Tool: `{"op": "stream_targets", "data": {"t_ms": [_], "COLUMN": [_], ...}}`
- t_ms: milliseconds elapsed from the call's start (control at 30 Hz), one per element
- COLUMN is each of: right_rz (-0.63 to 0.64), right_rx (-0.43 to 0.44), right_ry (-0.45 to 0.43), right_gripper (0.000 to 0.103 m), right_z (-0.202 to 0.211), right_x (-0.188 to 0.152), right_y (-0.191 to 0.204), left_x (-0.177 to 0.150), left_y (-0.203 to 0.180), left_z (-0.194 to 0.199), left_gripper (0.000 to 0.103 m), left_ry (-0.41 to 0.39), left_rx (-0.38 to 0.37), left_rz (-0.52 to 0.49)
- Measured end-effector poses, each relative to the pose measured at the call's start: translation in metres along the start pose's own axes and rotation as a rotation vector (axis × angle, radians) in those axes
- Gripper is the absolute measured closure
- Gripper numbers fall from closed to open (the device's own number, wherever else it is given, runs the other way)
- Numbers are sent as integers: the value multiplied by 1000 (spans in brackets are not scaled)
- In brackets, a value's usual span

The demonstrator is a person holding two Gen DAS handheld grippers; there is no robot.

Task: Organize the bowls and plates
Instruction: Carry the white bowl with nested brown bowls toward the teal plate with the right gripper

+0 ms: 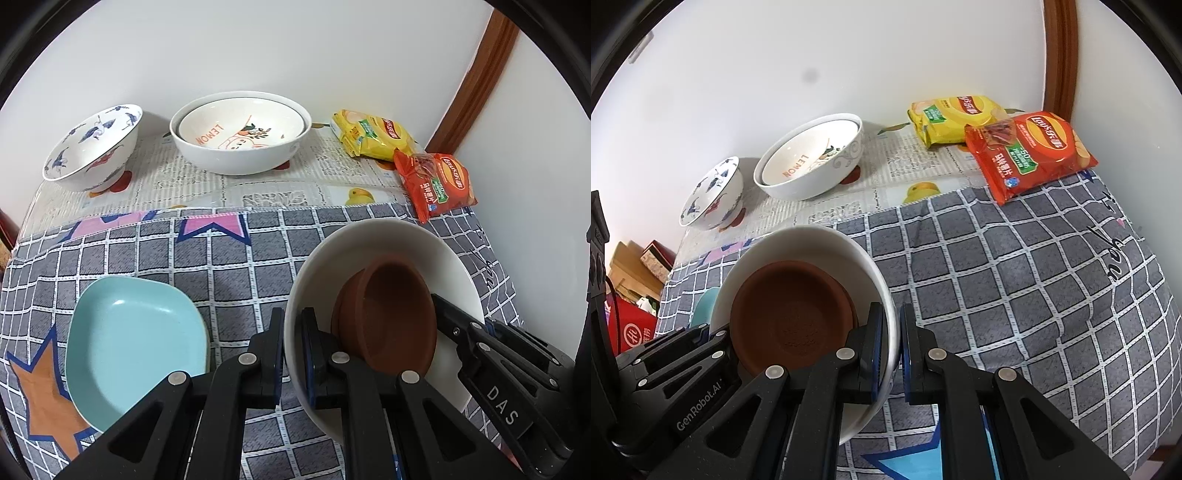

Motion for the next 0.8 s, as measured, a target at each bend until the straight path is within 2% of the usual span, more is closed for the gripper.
{"op": "stream_targets", "data": {"t_ms": [800], "right_rz": [49], "right_rx": [25], "right_ry": [-8], "right_gripper": [94], "right_z": [1], "right_x": [-3], "right_y": [43], "left_x": [-1], "left_y": [36], "left_z": [20], "left_gripper": [94], "left_ry": [-26], "left_rx": [21], "left_rz": [48]}}
Point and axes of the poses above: each gripper's, at about its wrist camera, not at the fingertips, and z roughly against the way its jaws point, y to its left, x to its top, the point moved 3 cm from there along -z, roughly the way its jaws point, and after that the axes turned 14 degrees about -x, right-handed, at the moved point
